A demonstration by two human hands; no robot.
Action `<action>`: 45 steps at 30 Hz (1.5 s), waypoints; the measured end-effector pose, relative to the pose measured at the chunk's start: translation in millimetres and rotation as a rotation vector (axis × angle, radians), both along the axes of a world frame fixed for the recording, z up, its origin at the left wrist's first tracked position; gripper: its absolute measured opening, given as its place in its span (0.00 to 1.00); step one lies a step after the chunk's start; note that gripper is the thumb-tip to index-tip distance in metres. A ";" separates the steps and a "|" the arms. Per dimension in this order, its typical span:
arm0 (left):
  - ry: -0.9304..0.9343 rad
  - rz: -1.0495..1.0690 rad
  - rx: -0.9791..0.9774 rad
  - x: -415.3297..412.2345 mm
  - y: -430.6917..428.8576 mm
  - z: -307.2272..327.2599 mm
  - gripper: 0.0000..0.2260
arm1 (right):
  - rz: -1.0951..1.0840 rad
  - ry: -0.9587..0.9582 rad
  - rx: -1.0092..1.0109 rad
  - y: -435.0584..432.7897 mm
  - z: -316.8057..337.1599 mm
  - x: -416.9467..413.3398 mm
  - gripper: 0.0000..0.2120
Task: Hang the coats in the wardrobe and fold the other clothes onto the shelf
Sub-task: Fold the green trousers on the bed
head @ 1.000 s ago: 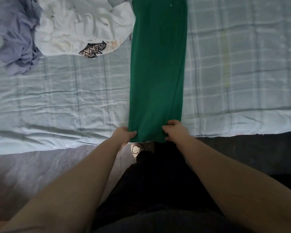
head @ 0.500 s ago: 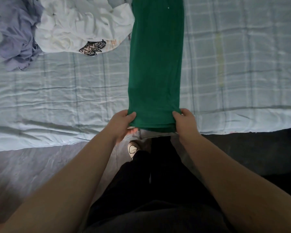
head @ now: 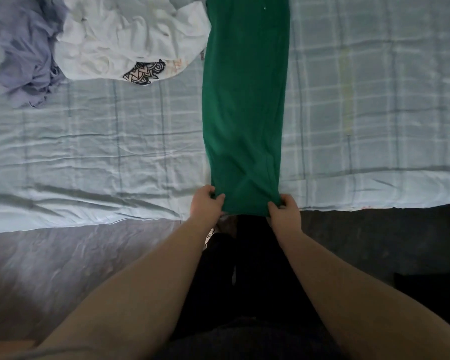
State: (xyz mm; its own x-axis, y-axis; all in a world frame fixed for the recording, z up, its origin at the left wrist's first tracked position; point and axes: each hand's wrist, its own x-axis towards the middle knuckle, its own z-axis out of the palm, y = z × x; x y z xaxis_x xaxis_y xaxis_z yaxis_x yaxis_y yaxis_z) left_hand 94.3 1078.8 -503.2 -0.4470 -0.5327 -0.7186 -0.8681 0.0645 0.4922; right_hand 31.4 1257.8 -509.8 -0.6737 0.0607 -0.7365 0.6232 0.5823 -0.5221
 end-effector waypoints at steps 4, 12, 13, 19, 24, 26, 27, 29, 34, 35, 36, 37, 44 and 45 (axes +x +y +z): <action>-0.030 0.042 0.114 0.4 -7.9 2.3 0.07 | 0.011 -0.017 -0.056 -4.5 -0.4 -6.9 0.08; 0.187 0.143 0.164 21.6 -15.9 46.4 0.05 | -0.090 0.077 -0.266 3.5 47.7 -15.7 0.07; 0.185 0.116 0.118 28.7 -16.0 48.2 0.05 | -0.102 0.071 -0.290 8.2 49.0 -9.2 0.06; -0.093 0.026 0.093 57.6 -6.5 30.9 0.12 | -0.215 -0.224 -0.244 15.2 33.7 27.6 0.09; -0.171 0.010 0.349 68.0 -12.4 33.4 0.15 | -0.292 -0.504 -0.303 14.5 37.9 21.6 0.07; -0.104 -0.002 0.308 72.0 -13.5 36.9 0.16 | -0.219 -0.527 -0.273 18.8 38.3 20.2 0.08; -0.066 0.006 0.318 74.3 -13.3 38.5 0.15 | -0.196 -0.527 -0.264 21.0 38.2 21.1 0.07; -0.022 0.099 0.439 78.2 -11.1 41.7 0.12 | -0.145 -0.493 -0.240 24.9 37.9 25.3 0.06; -0.099 0.183 0.505 86.7 1.7 42.6 0.10 | 0.092 -0.364 -0.091 31.7 33.4 46.1 0.08; -0.091 0.187 0.493 86.4 3.6 41.0 0.10 | 0.122 -0.328 -0.073 31.5 31.9 50.5 0.08; -0.077 0.186 0.484 84.7 5.0 40.4 0.11 | 0.108 -0.298 -0.062 29.7 32.9 54.1 0.09; -0.062 0.172 0.477 83.2 6.1 40.9 0.11 | 0.073 -0.275 -0.060 28.0 33.5 56.7 0.09; -0.069 0.218 0.540 89.0 3.4 46.4 0.08 | -0.048 -0.356 -0.077 31.1 37.1 63.8 0.12; -0.070 0.254 0.570 91.4 2.6 46.2 0.08 | -0.051 -0.368 -0.070 31.9 33.5 62.9 0.13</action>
State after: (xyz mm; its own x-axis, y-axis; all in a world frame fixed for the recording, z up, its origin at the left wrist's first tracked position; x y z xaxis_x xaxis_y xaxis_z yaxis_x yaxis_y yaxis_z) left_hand 185.7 1081.3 -457.0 -0.2979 -0.1409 -0.9441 -0.8533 -0.4040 0.3296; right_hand 94.3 1289.6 -476.2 -0.3607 0.0278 -0.9323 0.8037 0.5164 -0.2956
